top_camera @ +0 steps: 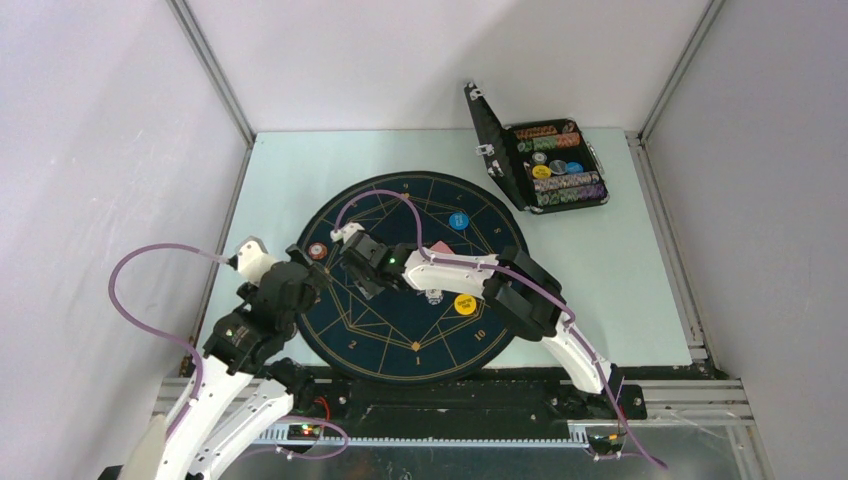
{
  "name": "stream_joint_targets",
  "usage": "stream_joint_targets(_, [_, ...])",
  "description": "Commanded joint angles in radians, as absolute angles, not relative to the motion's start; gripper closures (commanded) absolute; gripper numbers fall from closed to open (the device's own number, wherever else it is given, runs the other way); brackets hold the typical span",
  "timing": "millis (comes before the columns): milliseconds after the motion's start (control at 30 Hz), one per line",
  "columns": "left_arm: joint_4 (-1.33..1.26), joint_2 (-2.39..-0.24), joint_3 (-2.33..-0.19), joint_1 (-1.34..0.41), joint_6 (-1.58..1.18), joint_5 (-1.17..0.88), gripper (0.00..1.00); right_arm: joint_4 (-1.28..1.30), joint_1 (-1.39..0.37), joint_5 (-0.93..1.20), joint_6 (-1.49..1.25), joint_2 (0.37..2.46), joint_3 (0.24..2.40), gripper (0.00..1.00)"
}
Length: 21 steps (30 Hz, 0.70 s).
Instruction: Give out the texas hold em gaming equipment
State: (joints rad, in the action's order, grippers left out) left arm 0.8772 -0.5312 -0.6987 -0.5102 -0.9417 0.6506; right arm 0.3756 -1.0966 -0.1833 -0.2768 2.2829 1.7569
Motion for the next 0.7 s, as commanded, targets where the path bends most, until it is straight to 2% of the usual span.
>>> stream_joint_targets(0, [0.854, -0.531, -0.702, -0.511, -0.927, 0.663, 0.02, 0.338, -1.100, -0.181, -0.271, 2.203, 1.789, 0.79])
stream_joint_targets(433, [0.861, -0.533, -0.707, -0.511, -0.929, 0.666, 0.02, 0.327, -1.085, -0.177, -0.279, 2.140, 1.759, 0.81])
stream_joint_targets(667, [0.860, -0.524, -0.699, -0.511, -0.934, 0.670, 0.02, 0.342, -0.965, -0.205, -0.294, 2.060, 1.683, 0.82])
